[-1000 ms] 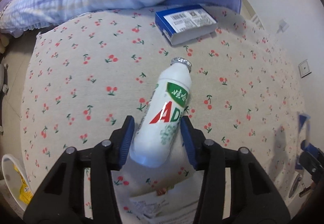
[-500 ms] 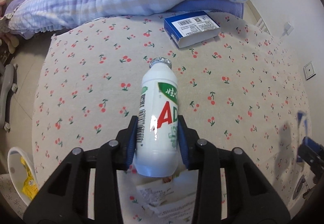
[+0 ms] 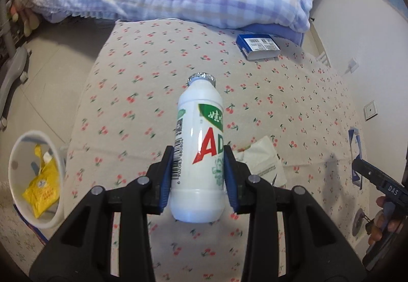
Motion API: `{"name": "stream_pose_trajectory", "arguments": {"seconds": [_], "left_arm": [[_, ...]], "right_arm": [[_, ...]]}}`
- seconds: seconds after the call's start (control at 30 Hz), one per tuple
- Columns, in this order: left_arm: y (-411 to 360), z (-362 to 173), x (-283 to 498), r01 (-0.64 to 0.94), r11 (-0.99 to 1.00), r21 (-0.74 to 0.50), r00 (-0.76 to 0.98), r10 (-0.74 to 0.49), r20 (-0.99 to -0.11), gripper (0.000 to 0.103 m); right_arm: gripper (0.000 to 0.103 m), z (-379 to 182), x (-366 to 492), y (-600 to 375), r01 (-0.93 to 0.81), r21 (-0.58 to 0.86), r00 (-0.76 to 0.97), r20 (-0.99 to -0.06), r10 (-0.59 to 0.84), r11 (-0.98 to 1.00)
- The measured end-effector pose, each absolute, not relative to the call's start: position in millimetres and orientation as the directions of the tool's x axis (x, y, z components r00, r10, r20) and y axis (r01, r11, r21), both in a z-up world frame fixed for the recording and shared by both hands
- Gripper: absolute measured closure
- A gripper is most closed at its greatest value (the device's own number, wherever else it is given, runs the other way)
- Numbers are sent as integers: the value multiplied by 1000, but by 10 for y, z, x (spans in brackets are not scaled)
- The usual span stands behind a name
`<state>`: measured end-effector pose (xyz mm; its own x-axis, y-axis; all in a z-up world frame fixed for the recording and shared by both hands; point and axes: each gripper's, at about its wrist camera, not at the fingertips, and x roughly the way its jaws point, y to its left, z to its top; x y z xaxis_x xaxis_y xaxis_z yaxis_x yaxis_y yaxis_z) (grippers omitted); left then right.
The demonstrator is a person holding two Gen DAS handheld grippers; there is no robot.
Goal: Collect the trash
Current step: 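Drop the white bottle into the bin with the left tool while the right tool holds the box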
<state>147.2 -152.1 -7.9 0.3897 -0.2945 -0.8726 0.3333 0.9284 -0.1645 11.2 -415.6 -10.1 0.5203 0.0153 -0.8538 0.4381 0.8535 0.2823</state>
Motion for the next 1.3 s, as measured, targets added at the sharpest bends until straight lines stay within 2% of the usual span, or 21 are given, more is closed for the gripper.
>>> {"name": "stream_pose_trajectory", "arguments": {"seconds": [0.17, 0.8, 1.07, 1.23, 1.27, 1.3], "left_arm": [[-1113, -74, 1325, 294, 937, -188, 424, -304, -853, 64], [428, -145, 1425, 51, 977, -209, 449, -209, -869, 64], [832, -364, 1559, -53, 982, -183, 398, -147, -906, 64], [965, -415, 1606, -78, 978, -195, 394, -149, -907, 63], [974, -415, 1616, -75, 980, -187, 399, -142, -906, 62], [984, -415, 1625, -73, 981, -178, 397, -135, -908, 46]], "right_arm": [[30, -26, 144, -3832, 383, 283, 530, -847, 41, 879], [30, 62, 842, -2242, 105, 316, 532, -819, 215, 943], [30, -52, 1156, -1844, 72, 330, 509, -824, 250, 941], [30, -85, 1247, -1640, 56, 337, 503, -823, 265, 940], [30, -89, 1264, -1603, 52, 337, 502, -823, 267, 940], [30, -96, 1283, -1559, 47, 335, 500, -823, 268, 941]]}}
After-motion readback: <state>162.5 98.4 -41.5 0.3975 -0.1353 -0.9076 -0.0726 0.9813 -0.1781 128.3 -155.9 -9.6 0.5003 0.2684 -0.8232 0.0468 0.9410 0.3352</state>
